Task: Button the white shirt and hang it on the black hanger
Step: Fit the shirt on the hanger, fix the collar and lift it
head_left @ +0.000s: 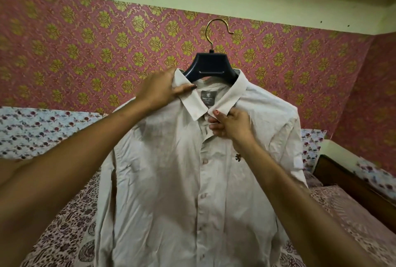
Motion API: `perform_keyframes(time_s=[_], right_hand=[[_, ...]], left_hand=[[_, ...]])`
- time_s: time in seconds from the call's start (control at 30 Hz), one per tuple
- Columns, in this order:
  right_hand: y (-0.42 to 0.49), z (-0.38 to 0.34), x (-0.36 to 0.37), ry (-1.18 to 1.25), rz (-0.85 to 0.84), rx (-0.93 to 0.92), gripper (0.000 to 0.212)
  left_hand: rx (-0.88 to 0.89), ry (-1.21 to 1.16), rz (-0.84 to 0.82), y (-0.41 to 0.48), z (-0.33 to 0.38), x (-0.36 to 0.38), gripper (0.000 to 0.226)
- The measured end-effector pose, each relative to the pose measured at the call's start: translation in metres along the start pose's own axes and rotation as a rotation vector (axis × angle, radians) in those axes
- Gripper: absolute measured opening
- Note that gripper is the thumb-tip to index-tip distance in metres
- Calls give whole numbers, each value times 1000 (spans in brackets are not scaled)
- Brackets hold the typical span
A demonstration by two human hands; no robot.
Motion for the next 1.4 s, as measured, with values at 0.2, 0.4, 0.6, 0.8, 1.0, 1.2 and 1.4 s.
perform_keyframes(time_s=[0.2, 0.4, 0.6, 0.8, 1.0, 1.2, 1.4], right_hand=[[8, -24, -39, -1052, -40, 45, 63], [21, -72, -76, -1059, 188, -521, 56], [40, -57, -72, -1038, -71, -435, 30], [42, -59, -60, -1394, 193, -542, 72], [31, -71, -50, -1548, 186, -596, 64], [34, -75, -64, -1494, 212, -571, 61], [33, -77, -97, -1391, 296, -589, 67]], left_hand=[[66, 67, 15, -5, -9, -4, 67], [128, 80, 17, 2, -7, -10, 68], [145, 46, 22, 7, -1, -5, 73], [39, -41, 46, 14, 22, 5, 61], [63, -164, -43, 36, 43, -9, 61], [173, -235, -171, 45, 51, -12, 67], [122, -230, -441, 40, 34, -20, 34]])
Point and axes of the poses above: each hand's wrist, its own y-axis towards the middle knuckle, its own x-axis out of the palm, z = x × y, the point moved 1 cm from there along y, towards the middle knuckle, and after that the axes turned 3 degrees about -y, right-handed, at the moved point
